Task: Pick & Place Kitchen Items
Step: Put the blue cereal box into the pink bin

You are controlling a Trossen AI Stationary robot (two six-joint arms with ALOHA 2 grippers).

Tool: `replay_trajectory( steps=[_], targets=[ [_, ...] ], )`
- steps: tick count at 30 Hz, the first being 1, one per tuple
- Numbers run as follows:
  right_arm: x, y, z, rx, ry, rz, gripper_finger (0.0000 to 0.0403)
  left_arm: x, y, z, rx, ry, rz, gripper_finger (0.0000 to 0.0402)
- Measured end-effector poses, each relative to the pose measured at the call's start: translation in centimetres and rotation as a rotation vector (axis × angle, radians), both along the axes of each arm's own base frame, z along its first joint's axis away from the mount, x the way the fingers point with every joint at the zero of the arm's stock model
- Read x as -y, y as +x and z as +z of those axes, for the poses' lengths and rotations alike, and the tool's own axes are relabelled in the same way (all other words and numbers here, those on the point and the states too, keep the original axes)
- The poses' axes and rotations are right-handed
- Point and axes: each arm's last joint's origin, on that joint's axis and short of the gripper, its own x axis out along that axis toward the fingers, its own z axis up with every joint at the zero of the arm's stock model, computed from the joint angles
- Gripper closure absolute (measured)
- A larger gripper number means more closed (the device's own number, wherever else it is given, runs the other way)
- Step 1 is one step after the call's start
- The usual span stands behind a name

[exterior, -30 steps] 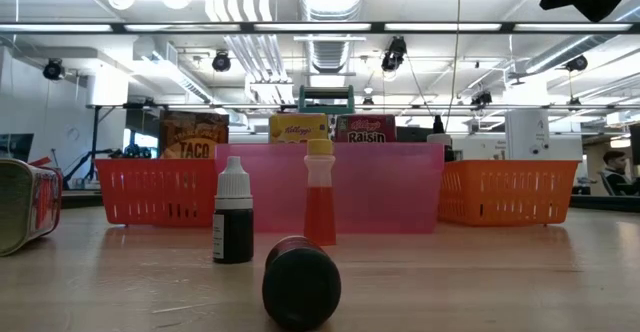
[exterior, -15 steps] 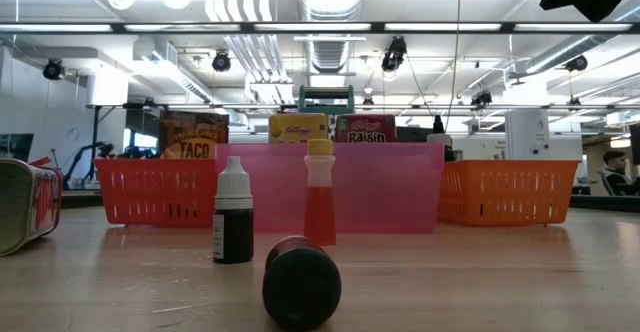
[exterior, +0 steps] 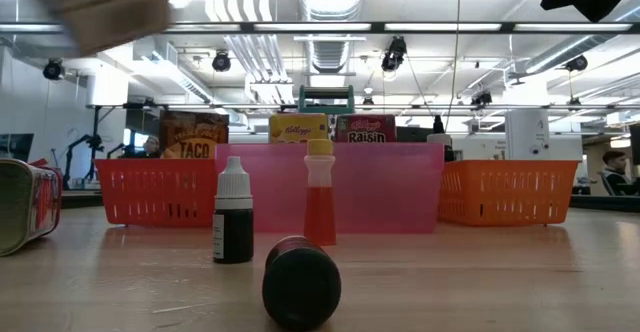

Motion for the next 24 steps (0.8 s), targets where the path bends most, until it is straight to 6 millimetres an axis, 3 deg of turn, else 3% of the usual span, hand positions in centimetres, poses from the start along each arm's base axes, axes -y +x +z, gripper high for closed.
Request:
replay_trajectory(
  steps=[6,10,17,24],
  targets=[
    [0.0,0.0,0.0,0.001,0.0,0.0,0.0394,-2.1,4.6,2.4,0.31,0.164,-0.236,0.0245],
    [0.0,0.0,0.0,-0.001,-0.003,0.002,0.0394,-4.1,7.1,3.2,0.429,0.191,-0.348,0.0245],
    [0.0,0.0,0.0,-0.002,-0.009,0.005,0.0394,-8.8,10.0,3.4,0.411,0.188,-0.336,0.0245],
    [0.0,0.0,-0.1,-0.006,-0.012,0.006,0.0394,-10.2,12.3,4.6,0.409,0.225,-0.424,0.0245]
  ],
)
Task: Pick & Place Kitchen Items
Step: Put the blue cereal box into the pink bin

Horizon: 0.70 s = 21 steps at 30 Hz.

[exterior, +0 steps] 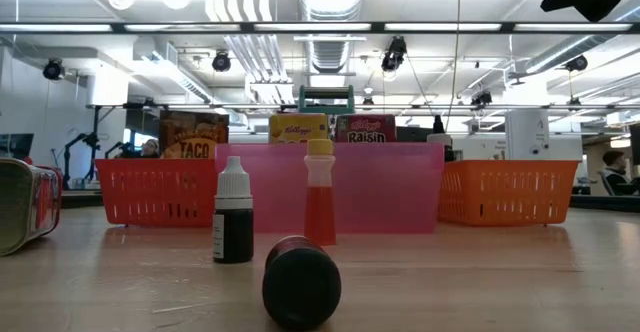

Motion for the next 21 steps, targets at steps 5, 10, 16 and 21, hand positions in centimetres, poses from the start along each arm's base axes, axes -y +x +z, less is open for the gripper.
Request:
replay_trajectory(
  steps=[5,10,16,21],
  targets=[
    [0.0,0.0,0.0,0.0,0.0,-0.001,0.0394,0.1,1.8,1.3,-0.106,0.073,-0.006,0.0245],
    [0.0,0.0,-0.2,-0.004,-0.002,-0.001,0.0394,0.2,3.7,1.6,-0.239,0.164,0.004,0.0245],
    [0.0,0.0,-0.3,-0.008,-0.005,-0.002,0.0394,-0.1,5.2,0.9,-0.42,0.268,0.066,0.0245],
    [0.0,0.0,-0.7,-0.017,-0.013,-0.002,0.0394,-1.0,5.9,-0.2,-0.539,0.332,0.118,0.0245]
  ],
)
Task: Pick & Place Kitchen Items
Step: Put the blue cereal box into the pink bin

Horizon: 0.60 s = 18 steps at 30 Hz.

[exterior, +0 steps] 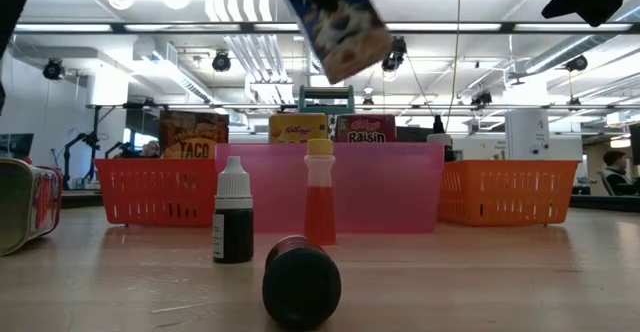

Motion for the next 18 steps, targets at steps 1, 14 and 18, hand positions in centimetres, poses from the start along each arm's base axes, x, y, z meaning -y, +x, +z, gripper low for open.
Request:
replay_trajectory(
  steps=[1,14,18],
  targets=[
    [0.0,0.0,-0.1,-0.002,-0.001,0.0,0.0394,-0.2,0.0,-0.2,-0.016,0.006,0.007,0.0245],
    [0.0,0.0,-0.5,-0.009,-0.003,-0.004,0.0394,-1.8,1.9,-4.2,-0.165,0.035,0.046,0.0245],
    [0.0,0.0,-0.5,-0.01,-0.004,-0.004,0.0394,-2.5,2.8,-5.8,-0.209,0.04,0.064,0.0245]
  ],
)
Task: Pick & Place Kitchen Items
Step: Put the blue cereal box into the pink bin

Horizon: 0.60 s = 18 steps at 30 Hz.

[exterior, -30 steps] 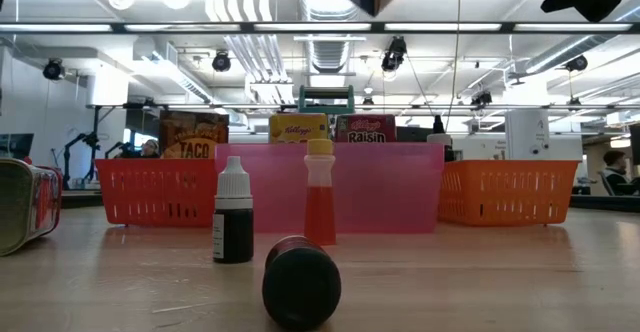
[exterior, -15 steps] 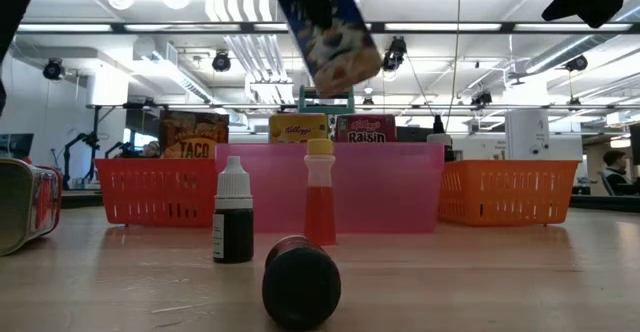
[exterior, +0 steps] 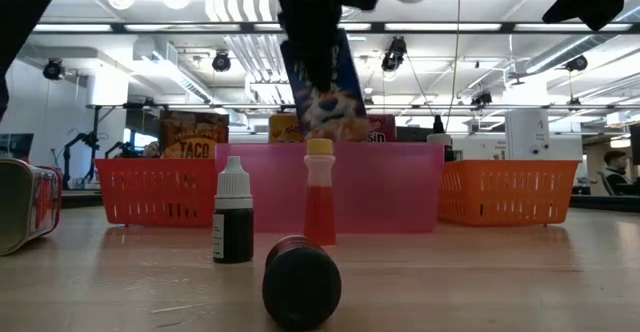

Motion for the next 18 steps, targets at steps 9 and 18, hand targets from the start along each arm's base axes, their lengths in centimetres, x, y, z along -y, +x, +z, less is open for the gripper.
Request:
replay_trajectory(
  steps=[9,18],
  targets=[
    [0.0,0.0,0.0,-0.001,0.0,0.0,0.0394,-0.4,1.5,-3.7,-0.111,0.008,0.007,0.0245],
    [0.0,0.0,-0.1,-0.005,0.0,0.003,0.0394,-0.6,2.5,-6.5,-0.176,0.012,0.013,0.0245]
  ],
)
